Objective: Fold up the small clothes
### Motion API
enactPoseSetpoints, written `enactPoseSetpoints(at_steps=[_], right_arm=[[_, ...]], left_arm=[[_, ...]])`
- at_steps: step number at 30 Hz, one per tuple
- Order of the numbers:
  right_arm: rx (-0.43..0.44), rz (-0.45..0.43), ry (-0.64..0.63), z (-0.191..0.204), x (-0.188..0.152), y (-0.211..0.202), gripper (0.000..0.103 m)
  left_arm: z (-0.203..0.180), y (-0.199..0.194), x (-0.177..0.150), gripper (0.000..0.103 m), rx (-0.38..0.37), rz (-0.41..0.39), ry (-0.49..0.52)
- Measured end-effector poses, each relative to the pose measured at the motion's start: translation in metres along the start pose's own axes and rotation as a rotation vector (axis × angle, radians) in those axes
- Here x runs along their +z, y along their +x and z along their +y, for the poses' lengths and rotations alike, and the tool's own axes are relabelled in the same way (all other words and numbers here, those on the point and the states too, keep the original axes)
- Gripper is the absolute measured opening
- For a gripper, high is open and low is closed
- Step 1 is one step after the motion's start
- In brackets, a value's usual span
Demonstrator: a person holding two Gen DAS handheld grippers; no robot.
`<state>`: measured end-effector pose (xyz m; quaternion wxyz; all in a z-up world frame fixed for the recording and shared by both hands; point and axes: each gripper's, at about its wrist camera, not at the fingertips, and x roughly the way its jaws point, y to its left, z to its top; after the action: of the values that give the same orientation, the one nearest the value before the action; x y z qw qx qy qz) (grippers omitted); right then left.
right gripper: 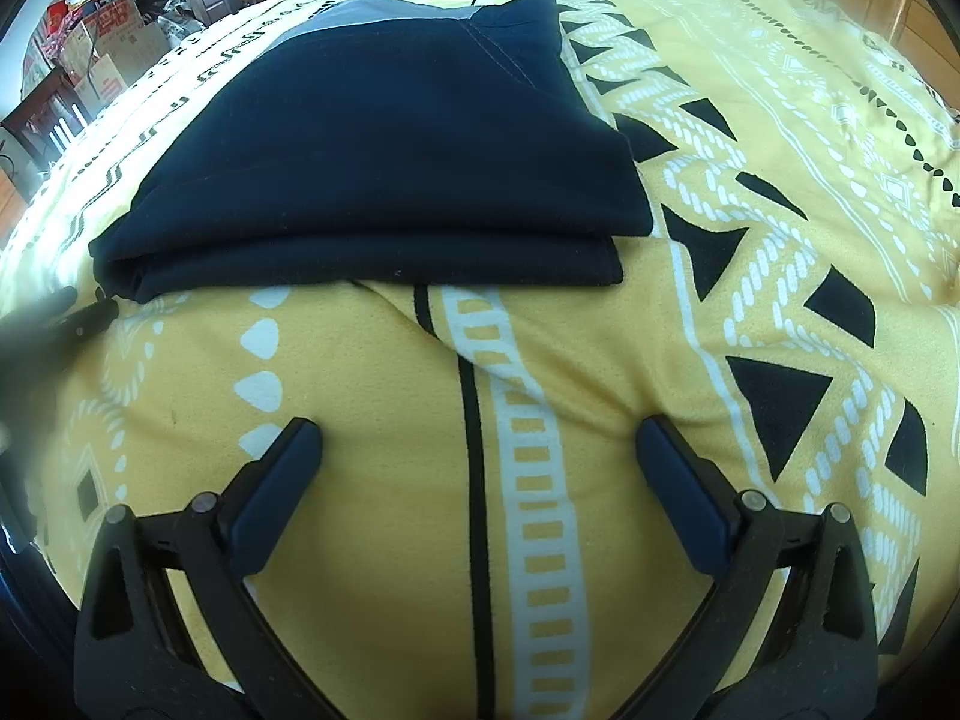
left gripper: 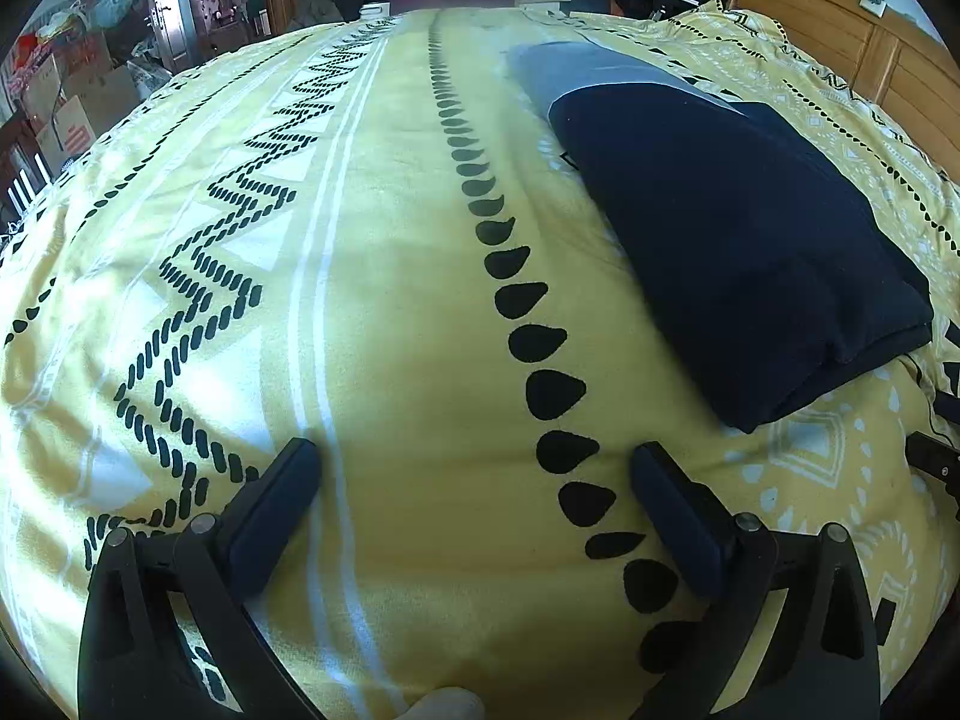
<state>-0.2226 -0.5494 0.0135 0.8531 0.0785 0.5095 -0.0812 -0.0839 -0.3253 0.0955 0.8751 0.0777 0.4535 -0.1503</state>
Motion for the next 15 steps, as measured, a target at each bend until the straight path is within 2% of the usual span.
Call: enactPoseSetpoints(at_steps=[15], right_arm=[[0.001,-0.001,0.001,-0.0002,-0.0001,0.0001,0.103]], left_arm=[[0.0002,-0.0011,-0.001,0.103,-0.008,-0.005,-0.005]])
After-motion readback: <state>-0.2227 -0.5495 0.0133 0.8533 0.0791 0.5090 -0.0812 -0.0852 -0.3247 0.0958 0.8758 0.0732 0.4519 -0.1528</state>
